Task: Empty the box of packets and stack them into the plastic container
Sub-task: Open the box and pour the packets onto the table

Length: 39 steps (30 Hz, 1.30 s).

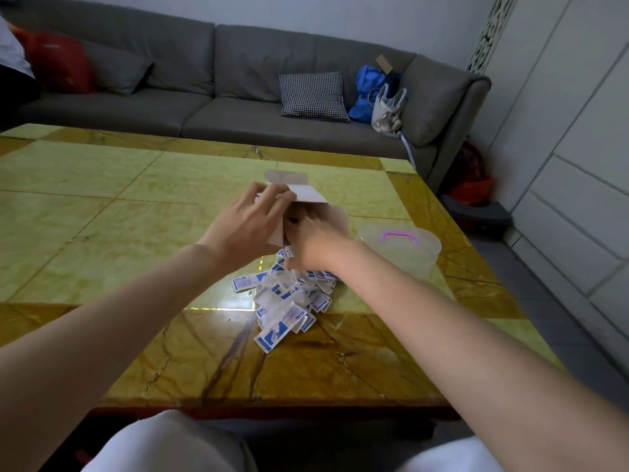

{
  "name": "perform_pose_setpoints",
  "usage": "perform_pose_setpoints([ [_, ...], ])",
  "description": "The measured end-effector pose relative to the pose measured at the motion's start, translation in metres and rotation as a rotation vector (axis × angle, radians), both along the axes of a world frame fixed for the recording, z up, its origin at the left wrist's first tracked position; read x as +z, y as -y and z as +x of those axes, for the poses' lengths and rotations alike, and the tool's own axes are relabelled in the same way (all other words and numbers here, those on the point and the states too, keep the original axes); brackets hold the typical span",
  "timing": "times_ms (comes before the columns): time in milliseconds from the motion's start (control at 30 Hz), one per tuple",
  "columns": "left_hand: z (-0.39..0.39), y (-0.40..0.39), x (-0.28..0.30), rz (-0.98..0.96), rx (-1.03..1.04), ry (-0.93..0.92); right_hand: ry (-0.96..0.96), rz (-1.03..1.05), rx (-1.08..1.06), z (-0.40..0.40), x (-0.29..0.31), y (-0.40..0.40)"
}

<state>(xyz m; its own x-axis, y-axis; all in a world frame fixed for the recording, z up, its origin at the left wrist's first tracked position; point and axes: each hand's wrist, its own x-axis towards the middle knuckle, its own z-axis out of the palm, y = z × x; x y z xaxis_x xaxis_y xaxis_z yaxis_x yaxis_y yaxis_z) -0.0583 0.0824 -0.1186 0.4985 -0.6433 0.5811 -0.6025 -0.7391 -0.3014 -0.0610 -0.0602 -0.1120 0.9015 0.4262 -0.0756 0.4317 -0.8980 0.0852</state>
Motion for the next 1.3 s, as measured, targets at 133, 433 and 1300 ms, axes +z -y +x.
perform_pose_setpoints([
  [133,-0.006,0.007,0.005,0.040,-0.068,0.076,-0.072,0.032,-0.047,0.005,-0.001,-0.007],
  [433,0.003,-0.009,-0.009,-0.014,0.035,0.035,-0.014,0.562,0.074,-0.015,0.003,0.017],
  [1300,-0.001,-0.023,-0.016,-0.177,0.013,-0.107,-0.149,0.151,-0.035,-0.006,-0.007,-0.025],
])
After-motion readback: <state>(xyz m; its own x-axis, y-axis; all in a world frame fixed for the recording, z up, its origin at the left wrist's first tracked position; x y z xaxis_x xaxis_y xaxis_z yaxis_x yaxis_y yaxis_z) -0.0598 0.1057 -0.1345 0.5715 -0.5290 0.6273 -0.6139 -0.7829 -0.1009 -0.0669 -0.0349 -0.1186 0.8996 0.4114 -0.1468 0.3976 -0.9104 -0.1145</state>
